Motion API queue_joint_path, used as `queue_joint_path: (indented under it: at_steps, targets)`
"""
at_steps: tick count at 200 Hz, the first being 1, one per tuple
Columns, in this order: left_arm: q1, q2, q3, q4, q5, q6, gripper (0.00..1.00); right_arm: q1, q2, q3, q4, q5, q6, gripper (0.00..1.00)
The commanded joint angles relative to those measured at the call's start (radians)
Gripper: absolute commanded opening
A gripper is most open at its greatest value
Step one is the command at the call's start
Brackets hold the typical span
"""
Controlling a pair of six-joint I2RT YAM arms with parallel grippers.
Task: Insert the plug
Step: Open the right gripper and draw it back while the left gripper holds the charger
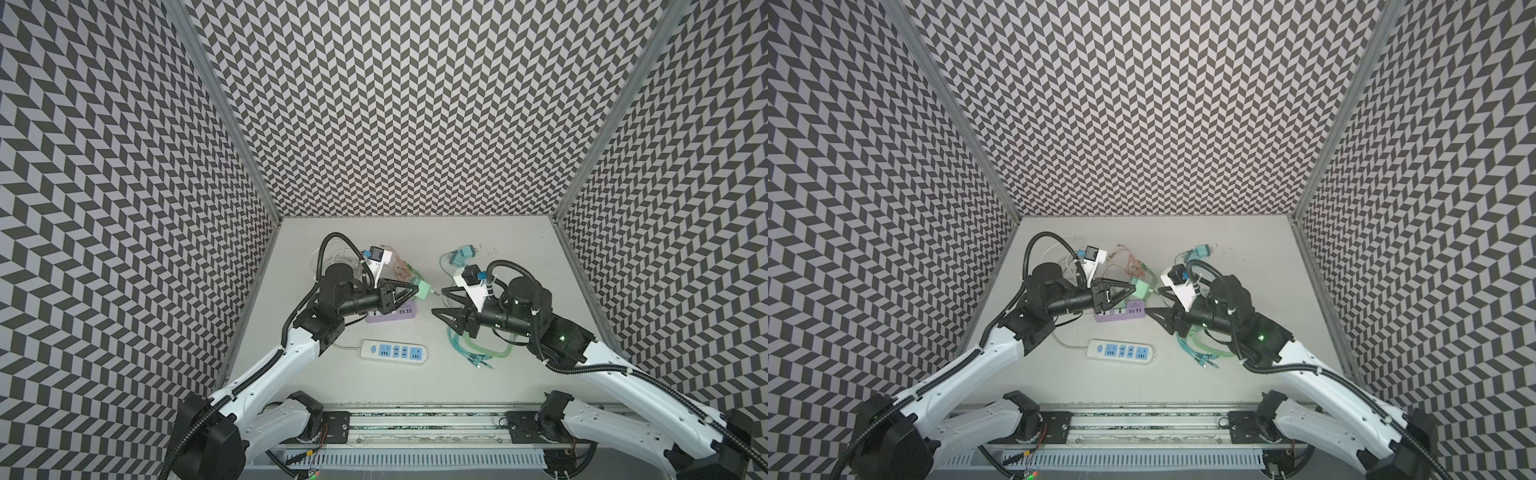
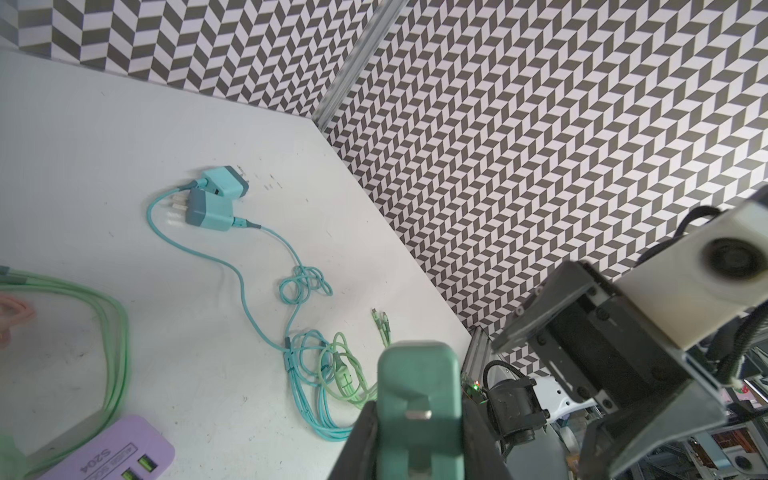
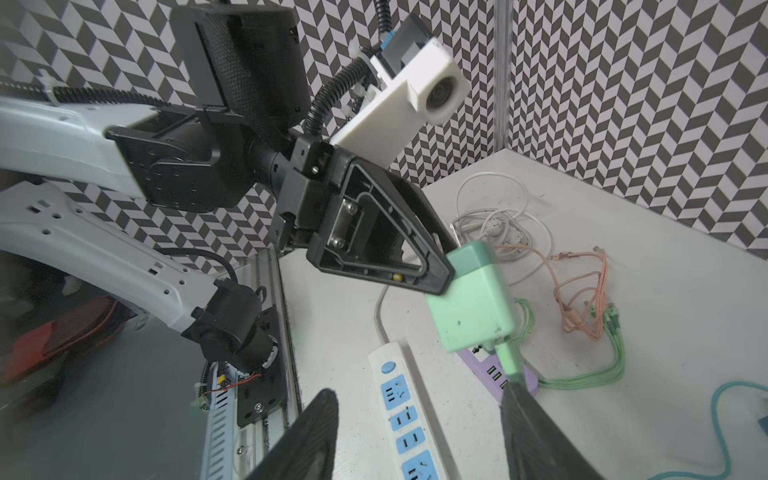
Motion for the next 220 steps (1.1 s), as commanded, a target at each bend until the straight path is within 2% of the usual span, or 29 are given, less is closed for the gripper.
queue_joint_path:
  at_steps: [1,44,109,144,176,220]
  targets:
    - [0.004,-0.03,-0.018,0.117,-0.02,-0.007,0.0,-0.004,-0.062,-0.061,0.174,-0.042,0.159,0.64]
    - [0.004,-0.04,-0.074,0.288,-0.025,-0.084,0.0,-0.007,-0.138,-0.2,0.434,-0.087,0.34,0.7]
    - [0.004,-0.049,-0.123,0.513,0.026,-0.196,0.0,-0.031,-0.095,-0.305,0.747,-0.159,0.546,0.71]
    - [0.002,-0.051,-0.163,0.658,0.036,-0.277,0.0,-0.057,-0.067,-0.319,0.83,-0.18,0.588,0.69]
    - [-0.001,-0.053,-0.176,0.709,0.041,-0.303,0.0,-0.091,-0.039,-0.32,0.894,-0.201,0.64,0.65]
    - [-0.017,-0.043,-0.199,0.82,0.036,-0.371,0.0,-0.096,0.012,-0.305,0.939,-0.224,0.646,0.61]
